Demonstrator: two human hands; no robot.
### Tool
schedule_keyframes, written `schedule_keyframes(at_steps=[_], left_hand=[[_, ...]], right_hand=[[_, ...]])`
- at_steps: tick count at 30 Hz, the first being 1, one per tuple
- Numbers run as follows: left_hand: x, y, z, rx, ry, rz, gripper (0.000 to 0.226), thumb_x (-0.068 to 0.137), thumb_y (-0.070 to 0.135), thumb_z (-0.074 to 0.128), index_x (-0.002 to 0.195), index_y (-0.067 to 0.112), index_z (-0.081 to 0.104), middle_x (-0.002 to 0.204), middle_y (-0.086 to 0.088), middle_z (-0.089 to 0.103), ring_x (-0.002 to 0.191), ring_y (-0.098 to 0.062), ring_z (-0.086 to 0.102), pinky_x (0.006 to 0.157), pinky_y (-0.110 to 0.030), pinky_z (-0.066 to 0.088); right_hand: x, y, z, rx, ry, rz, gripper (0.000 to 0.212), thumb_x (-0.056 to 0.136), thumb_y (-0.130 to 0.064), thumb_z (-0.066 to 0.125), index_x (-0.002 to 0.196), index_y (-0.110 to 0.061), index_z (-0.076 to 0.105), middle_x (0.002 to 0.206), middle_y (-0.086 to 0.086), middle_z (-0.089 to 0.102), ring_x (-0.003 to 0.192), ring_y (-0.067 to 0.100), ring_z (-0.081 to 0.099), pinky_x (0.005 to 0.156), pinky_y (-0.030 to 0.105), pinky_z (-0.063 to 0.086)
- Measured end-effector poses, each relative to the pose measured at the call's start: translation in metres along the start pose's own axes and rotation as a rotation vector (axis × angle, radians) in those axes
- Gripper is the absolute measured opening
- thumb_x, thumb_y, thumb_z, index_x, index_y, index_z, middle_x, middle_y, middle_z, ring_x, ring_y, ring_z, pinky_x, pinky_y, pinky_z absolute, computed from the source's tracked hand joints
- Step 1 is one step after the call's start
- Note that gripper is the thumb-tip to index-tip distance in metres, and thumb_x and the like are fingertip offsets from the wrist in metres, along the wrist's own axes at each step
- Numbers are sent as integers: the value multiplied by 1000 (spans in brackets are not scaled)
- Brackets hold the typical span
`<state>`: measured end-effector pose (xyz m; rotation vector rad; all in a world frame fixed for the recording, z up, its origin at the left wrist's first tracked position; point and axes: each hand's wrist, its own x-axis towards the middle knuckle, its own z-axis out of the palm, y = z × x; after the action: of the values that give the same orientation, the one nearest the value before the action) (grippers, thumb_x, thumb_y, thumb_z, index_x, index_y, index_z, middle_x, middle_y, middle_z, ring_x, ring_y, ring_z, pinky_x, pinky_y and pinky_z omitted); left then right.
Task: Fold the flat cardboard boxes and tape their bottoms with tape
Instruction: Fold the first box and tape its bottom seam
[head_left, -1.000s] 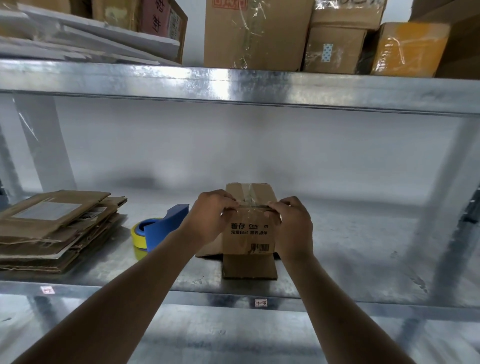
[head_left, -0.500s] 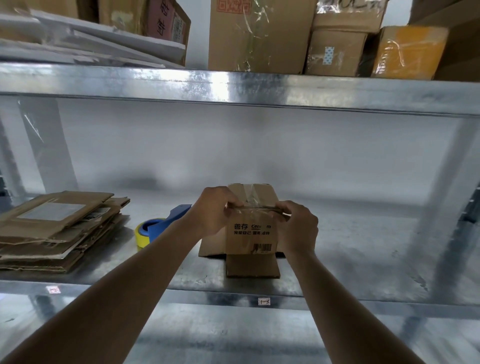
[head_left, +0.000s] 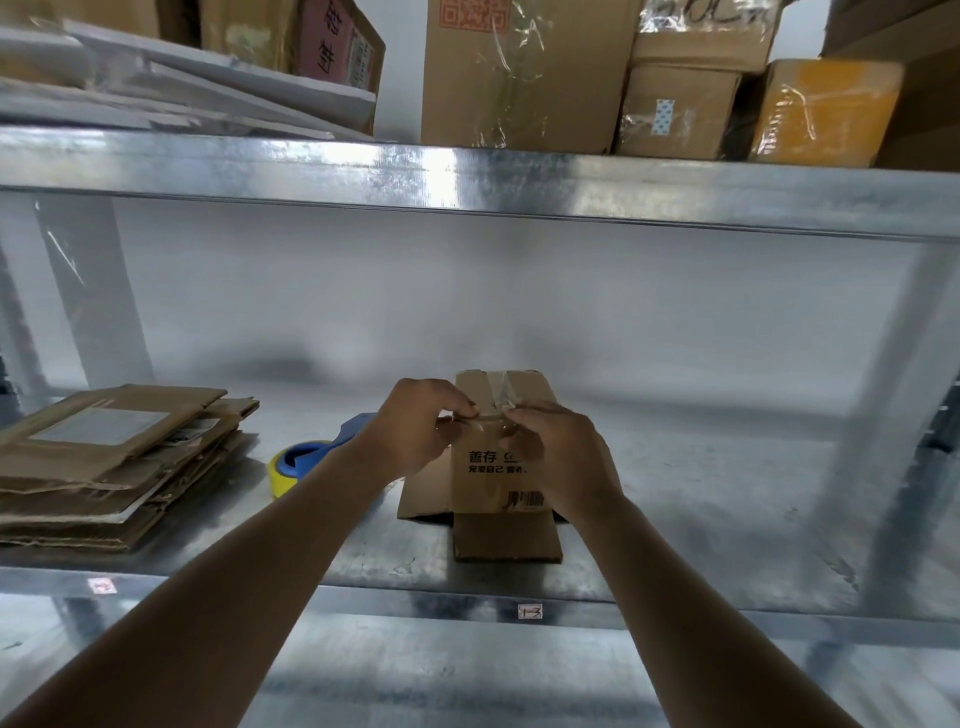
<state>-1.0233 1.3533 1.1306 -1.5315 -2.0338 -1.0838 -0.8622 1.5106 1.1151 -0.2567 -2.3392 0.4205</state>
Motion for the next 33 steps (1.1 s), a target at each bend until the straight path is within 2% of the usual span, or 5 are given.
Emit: schedule_keyframes(at_steps=[12, 18, 25, 29, 33], left_hand=[[-7, -10, -4, -90, -12, -30, 30, 83, -6, 81, 105, 13, 83, 113, 4, 78, 100, 22, 61, 94, -3, 45], [-8, -10, 1, -21, -8, 4, 30, 83, -12, 77, 104, 10, 83, 112, -5, 78, 114, -4, 63, 94, -1, 45], [4, 5, -7, 15, 30, 67, 19, 94, 13, 76, 111, 18, 82, 126, 1, 74, 121, -10, 66, 104, -28, 53], [1, 4, 2, 19, 34, 38, 27, 96, 8, 72, 120, 17, 78, 131, 3, 69, 128, 1, 54, 110, -12, 40], [-3, 7, 12, 42, 19, -92, 26, 97, 6, 68, 121, 12, 76, 130, -5, 71, 126, -15, 63, 99, 7, 26]], right_hand=[[9, 0, -4, -135, -13, 9, 31, 100, -31, 67, 130, -34, 70, 126, -16, 71, 110, 11, 66, 82, 25, 49], [7, -6, -3, -196, -29, 16, 31, 105, -27, 59, 134, -32, 68, 134, -15, 66, 116, 10, 62, 81, 23, 44], [9, -1, -2, -108, 62, 137, 43, 110, -42, 44, 148, -26, 56, 162, -4, 41, 149, 18, 38, 104, 39, 48], [9, 5, 1, 0, 45, 170, 44, 110, -35, 47, 148, -15, 56, 150, 2, 56, 127, 21, 61, 99, 32, 55], [6, 10, 9, -38, 6, 200, 45, 112, -31, 45, 153, -14, 49, 159, 9, 46, 141, 26, 51, 108, 39, 49]])
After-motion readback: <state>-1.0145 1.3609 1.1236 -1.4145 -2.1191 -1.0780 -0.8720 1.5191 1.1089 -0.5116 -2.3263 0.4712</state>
